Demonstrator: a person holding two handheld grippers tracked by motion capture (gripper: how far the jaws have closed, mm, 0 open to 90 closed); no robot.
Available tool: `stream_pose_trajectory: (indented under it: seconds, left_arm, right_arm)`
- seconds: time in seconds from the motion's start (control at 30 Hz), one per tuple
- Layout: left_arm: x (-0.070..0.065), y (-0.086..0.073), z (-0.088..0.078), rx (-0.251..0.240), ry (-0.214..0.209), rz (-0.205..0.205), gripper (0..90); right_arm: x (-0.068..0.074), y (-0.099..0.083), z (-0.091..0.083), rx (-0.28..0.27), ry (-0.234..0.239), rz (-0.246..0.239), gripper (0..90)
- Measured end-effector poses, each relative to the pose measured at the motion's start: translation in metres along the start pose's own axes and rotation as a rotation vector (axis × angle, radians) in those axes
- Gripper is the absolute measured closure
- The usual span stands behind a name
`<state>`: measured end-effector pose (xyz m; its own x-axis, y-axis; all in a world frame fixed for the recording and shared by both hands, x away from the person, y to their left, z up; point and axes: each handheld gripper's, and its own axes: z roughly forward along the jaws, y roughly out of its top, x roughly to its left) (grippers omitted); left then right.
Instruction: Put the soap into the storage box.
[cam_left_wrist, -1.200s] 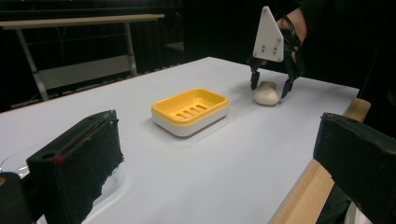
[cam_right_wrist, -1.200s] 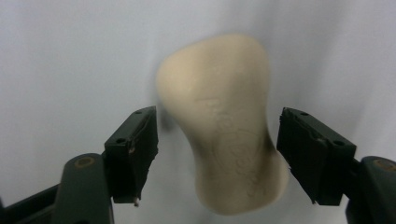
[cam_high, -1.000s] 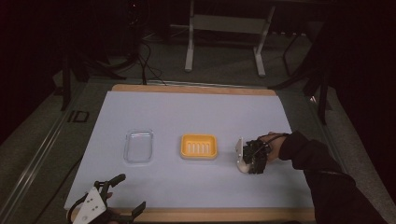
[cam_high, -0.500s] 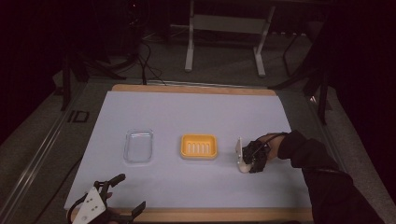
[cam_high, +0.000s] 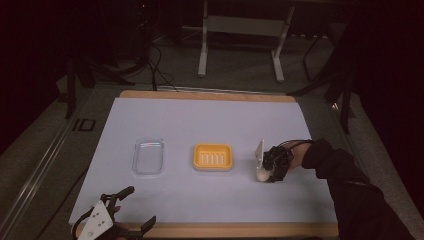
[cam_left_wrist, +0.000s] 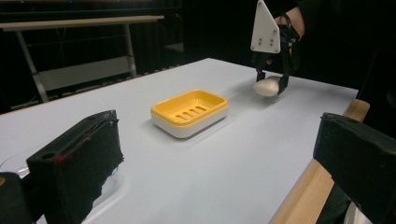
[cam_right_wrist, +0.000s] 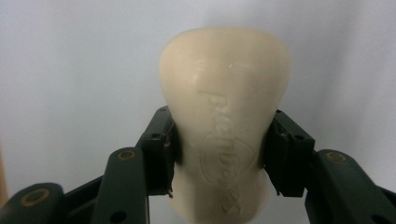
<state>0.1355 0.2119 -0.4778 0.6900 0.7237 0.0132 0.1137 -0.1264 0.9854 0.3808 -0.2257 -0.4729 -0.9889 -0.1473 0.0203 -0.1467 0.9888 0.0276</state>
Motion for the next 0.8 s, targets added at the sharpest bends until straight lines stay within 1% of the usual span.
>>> stream_pose_trajectory:
  seconds: [0.03,0.07,0.17,0.23,0.33,0.43,0.47,0.5,0.53,0.57,0.6,0.73,0.77,0.8]
  left_arm:
    - [0.0,0.0,0.0,-0.001,-0.001,0.0,1.2]
    - [0.0,0.0,0.0,-0.001,0.0,0.0,1.1]
    - [0.0,0.0,0.001,0.009,0.005,0.0,1.1]
    - [0.0,-0.001,0.002,0.013,0.001,-0.002,1.1]
    - [0.0,0.0,0.004,0.014,-0.012,0.001,1.1]
    - [0.0,0.0,0.006,0.011,-0.02,-0.001,1.2]
    - [0.0,0.0,0.007,0.01,-0.024,-0.002,1.1]
    - [0.001,0.0,0.007,0.01,-0.026,-0.002,1.1]
    - [0.001,0.0,0.008,0.009,-0.027,-0.003,1.1]
    - [0.001,0.0,0.008,0.008,-0.029,-0.004,1.2]
    - [0.001,0.001,0.009,0.007,-0.032,-0.003,1.2]
    - [0.002,0.001,0.012,0.005,-0.04,-0.004,1.1]
    - [0.002,0.001,0.014,0.01,-0.039,-0.003,1.1]
    - [0.003,0.001,0.016,0.016,-0.037,-0.003,1.2]
  right_arm:
    - [0.0,0.0,-0.001,-0.004,-0.003,0.005,49.7]
    - [0.0,-0.001,-0.003,-0.023,0.0,0.007,49.7]
    - [0.001,-0.002,-0.006,-0.034,-0.006,0.013,49.7]
    - [-0.001,-0.003,-0.01,-0.048,-0.013,0.032,49.7]
    - [0.0,-0.004,-0.014,-0.043,-0.012,0.044,49.7]
    - [0.001,-0.005,-0.016,-0.052,-0.018,0.05,49.7]
    - [0.0,-0.006,-0.019,-0.071,-0.017,0.062,49.7]
    - [0.001,-0.007,-0.02,-0.074,-0.023,0.076,49.7]
    - [0.001,-0.007,-0.02,-0.074,-0.023,0.076,49.7]
    - [0.001,-0.008,-0.022,-0.095,-0.031,0.082,49.7]
    - [0.001,-0.009,-0.024,-0.102,-0.035,0.09,49.7]
    - [0.001,-0.01,-0.029,-0.113,-0.041,0.092,49.7]
    - [0.002,-0.01,-0.031,-0.108,-0.044,0.101,49.7]
    - [0.002,-0.01,-0.033,-0.106,-0.049,0.098,49.8]
